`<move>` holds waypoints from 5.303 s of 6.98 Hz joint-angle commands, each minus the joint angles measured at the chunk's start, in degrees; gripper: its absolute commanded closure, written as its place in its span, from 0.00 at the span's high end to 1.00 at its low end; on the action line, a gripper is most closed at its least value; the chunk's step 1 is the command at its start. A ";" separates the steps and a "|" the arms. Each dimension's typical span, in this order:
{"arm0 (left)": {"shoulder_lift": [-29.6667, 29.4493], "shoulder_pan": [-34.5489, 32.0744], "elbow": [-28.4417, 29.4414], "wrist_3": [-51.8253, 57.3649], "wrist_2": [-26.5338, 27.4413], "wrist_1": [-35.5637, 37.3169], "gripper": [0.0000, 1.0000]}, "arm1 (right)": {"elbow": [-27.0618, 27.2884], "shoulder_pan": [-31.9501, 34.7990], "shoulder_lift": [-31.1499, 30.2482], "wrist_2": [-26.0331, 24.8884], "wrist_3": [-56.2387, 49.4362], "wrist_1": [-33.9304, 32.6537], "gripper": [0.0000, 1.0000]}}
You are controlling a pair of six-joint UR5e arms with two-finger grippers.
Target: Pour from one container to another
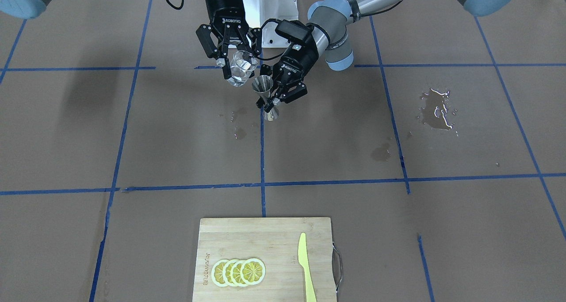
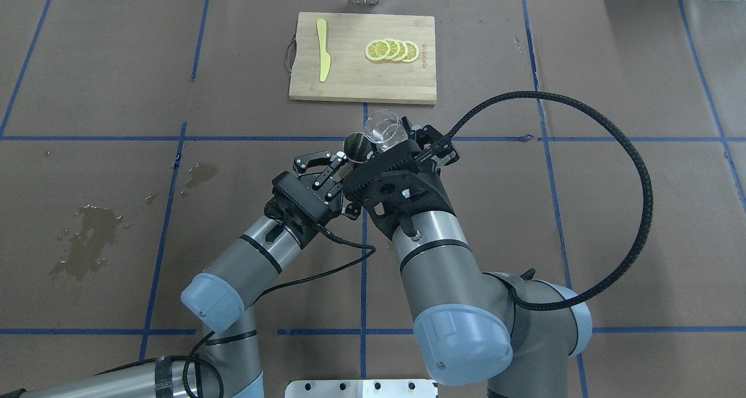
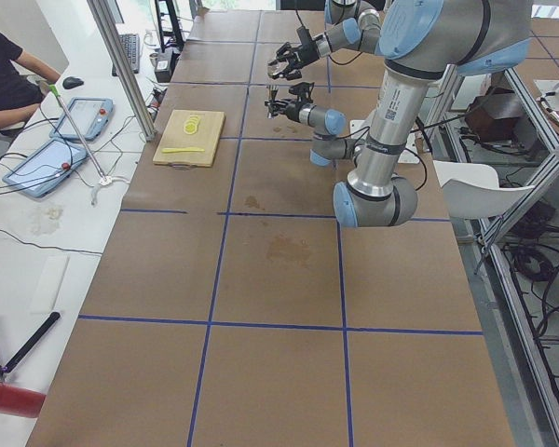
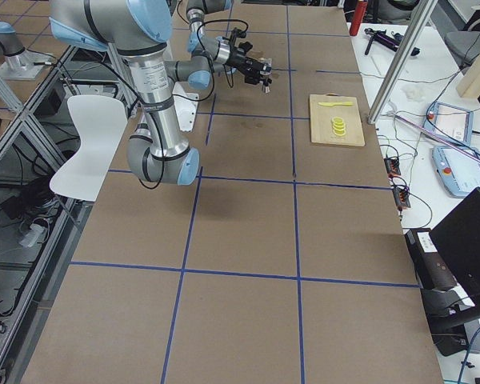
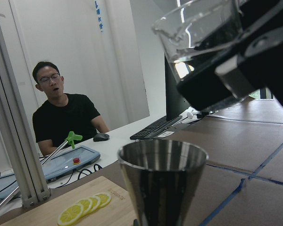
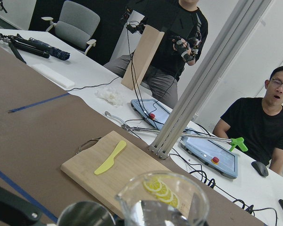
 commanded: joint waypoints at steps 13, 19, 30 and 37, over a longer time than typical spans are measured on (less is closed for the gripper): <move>-0.29 0.09 0.19 -0.18 0.09 0.00 0.00 | 0.16 1.85 2.62 1.37 -21.50 -10.67 0.00; -0.21 0.26 0.28 -0.26 0.44 0.00 0.00 | 2.01 1.76 3.06 1.37 -26.96 -14.54 0.00; -0.20 0.61 0.19 -0.35 0.62 0.00 0.00 | 2.09 1.84 6.22 1.28 -35.13 -19.55 0.00; 0.32 1.32 -0.42 -0.44 0.71 -0.09 0.00 | 2.01 1.85 6.13 0.93 -32.81 -18.76 0.00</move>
